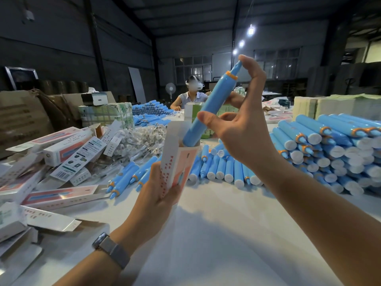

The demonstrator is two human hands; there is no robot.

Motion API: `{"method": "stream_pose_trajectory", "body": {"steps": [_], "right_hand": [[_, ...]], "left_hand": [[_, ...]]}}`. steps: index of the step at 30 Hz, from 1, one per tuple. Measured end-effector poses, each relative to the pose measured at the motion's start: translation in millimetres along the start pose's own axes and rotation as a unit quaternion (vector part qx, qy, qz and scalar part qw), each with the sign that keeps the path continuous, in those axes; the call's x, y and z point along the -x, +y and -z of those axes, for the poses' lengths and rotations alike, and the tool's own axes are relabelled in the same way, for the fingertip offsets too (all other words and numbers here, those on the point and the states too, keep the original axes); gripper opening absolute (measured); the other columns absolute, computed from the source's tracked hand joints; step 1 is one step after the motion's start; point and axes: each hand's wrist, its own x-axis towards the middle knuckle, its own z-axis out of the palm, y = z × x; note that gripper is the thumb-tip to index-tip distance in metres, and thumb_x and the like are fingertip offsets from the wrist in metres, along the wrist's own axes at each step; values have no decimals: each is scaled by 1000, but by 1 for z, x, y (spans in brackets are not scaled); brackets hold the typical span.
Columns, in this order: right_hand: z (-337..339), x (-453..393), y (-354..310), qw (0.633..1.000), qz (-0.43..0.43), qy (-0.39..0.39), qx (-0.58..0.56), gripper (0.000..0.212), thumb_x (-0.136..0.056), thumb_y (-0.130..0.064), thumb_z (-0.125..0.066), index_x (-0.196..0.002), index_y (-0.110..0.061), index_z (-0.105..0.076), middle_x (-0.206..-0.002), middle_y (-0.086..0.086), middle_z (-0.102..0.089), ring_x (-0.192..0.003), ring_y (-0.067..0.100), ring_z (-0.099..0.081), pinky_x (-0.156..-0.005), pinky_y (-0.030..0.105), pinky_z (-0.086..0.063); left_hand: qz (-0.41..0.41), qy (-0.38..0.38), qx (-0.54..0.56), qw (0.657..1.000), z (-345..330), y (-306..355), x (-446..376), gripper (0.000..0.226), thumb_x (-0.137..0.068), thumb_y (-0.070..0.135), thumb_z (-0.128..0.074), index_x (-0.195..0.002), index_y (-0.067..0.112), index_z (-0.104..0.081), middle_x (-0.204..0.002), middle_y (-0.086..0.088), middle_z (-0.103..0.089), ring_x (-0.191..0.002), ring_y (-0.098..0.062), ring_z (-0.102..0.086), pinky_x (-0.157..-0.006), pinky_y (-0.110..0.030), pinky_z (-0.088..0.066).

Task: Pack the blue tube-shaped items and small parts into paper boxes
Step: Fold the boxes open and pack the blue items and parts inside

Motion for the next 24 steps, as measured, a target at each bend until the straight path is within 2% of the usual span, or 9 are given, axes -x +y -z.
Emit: {"method": "stream_pose_trajectory", "body": {"steps": [2, 4, 6, 8, 11, 15, 18, 21, 24], "right_hand": [[0, 4, 5, 999, -20, -26, 15, 84, -78, -10, -77, -141, -29, -24, -111, -18, -59, -71, 28, -68, -55, 50, -57], [-2, 10, 8, 998, -16, -52, 45, 81, -79, -15, -77, -138, -33, -24, -93, 1, -65, -61, 24, -69, -57, 49, -58], [-5, 13, 10, 997, -15, -41, 57, 79, -80, -16, -78, -137, -32, -25, -89, 2, -66, -61, 19, -68, -61, 47, -58], [-6, 12, 12, 998, -19, -21, 59, 76, -81, -17, -78, -138, -28, -28, -95, 3, -66, -61, 17, -68, -61, 46, -58], [-5, 11, 14, 997, -15, -11, 71, 70, -82, -21, -77, -136, -27, -31, -102, 1, -65, -66, 14, -69, -63, 45, -59], [-6, 15, 19, 997, -1, -10, 71, 62, -84, -22, -75, -132, -28, -36, -96, -6, -65, -71, 8, -67, -64, 37, -58], [-11, 23, 26, 993, 13, -24, 113, 40, -89, -27, -69, -123, -21, -50, -88, -14, -63, -74, 2, -65, -65, 31, -56], [-17, 36, 38, 983, 43, -76, 160, 17, -95, -24, -64, -105, -10, -64, -92, -3, -67, -79, 12, -64, -68, 42, -54], [-24, 47, 48, 972, 68, -121, 187, 22, -98, -22, -53, -98, -8, -69, -98, 5, -64, -86, 24, -60, -73, 46, -50]], "left_hand": [[-16, 0, -12, 1000, -1, 1, 1, 29, -86, 55, -52, -112, 52, -40, -109, 27, -61, -92, -10, -63, -72, -47, -58], [-29, 6, -17, 999, -2, 3, 1, 29, -86, 63, -49, -112, 53, -41, -107, 25, -61, -89, -13, -63, -72, -50, -58], [-32, 14, -19, 999, -3, 6, 1, 24, -86, 66, -46, -108, 55, -41, -107, 32, -60, -90, -7, -62, -72, -45, -58], [-26, 21, -14, 999, -3, 7, 1, 22, -87, 64, -46, -106, 53, -42, -108, 33, -60, -92, -6, -62, -74, -43, -58], [-12, 45, 1, 999, -2, 8, 1, 19, -90, 52, -51, -104, 40, -46, -105, 24, -62, -90, -13, -61, -75, -52, -56], [-26, 68, -18, 997, -2, 12, 0, 21, -88, 42, -53, -102, 27, -49, -99, 21, -59, -87, -14, -59, -72, -53, -55], [-19, 79, -3, 997, -2, 11, 1, 24, -88, 38, -54, -102, 20, -49, -96, 10, -62, -90, -27, -60, -75, -59, -53], [-36, 96, -5, 995, -4, 13, 1, 18, -89, 36, -54, -97, 21, -48, -95, 4, -62, -84, -22, -59, -69, -44, -55], [-61, 111, -47, 991, -4, 11, 0, 13, -89, 34, -54, -95, 26, -45, -88, 7, -58, -74, -15, -54, -57, -23, -44]]}}
